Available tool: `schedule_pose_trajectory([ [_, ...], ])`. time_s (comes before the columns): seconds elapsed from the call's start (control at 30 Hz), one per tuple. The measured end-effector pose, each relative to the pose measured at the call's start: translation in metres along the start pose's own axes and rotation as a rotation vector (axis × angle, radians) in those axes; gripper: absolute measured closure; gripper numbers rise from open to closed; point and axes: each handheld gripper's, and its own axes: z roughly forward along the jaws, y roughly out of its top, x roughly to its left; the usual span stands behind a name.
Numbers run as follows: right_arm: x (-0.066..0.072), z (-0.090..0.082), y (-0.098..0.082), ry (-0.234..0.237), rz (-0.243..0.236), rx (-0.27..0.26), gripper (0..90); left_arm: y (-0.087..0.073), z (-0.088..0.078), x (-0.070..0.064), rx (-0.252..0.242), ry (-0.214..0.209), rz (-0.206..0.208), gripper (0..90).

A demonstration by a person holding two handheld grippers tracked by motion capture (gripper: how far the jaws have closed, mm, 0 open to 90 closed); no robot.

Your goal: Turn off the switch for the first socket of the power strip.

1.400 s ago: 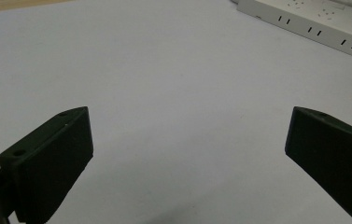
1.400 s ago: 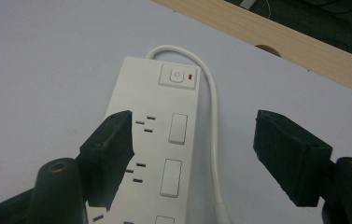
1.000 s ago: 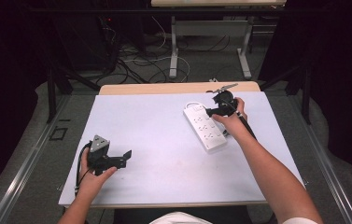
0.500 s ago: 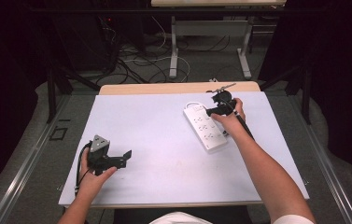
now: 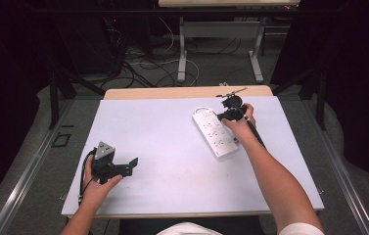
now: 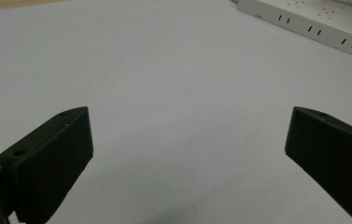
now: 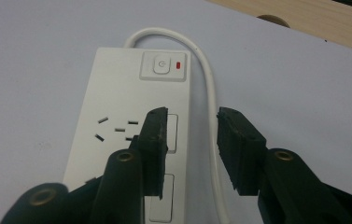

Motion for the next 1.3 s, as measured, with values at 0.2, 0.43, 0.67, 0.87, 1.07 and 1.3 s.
schedule_pose_trajectory([
  [0.2, 0.0, 0.003, 0.0, 0.003, 0.003, 0.004, 73.0, 0.0, 0.0, 0.0, 0.003, 0.001, 0.003, 1.2],
  [0.43, -0.003, 0.009, -0.001, 0.009, 0.012, 0.02, 81.0, 0.0, 0.0, 0.001, 0.003, 0.002, 0.004, 1.2],
  [0.67, -0.002, 0.013, -0.002, 0.022, 0.025, 0.032, 88.1, 0.0, 0.0, 0.0, 0.0, 0.0, 0.004, 1.2],
  [0.87, 0.0, 0.017, -0.003, 0.032, 0.02, 0.04, 90.0, 0.0, 0.0, 0.001, 0.002, 0.0, 0.003, 1.2],
  [1.07, 0.0, 0.02, -0.003, 0.032, 0.023, 0.055, 90.0, 0.0, 0.0, 0.001, 0.003, 0.001, 0.005, 1.2],
  [1.3, 0.003, 0.025, -0.005, 0.029, 0.032, 0.069, 90.0, 0.0, 0.0, 0.001, 0.007, 0.001, 0.007, 1.2],
])
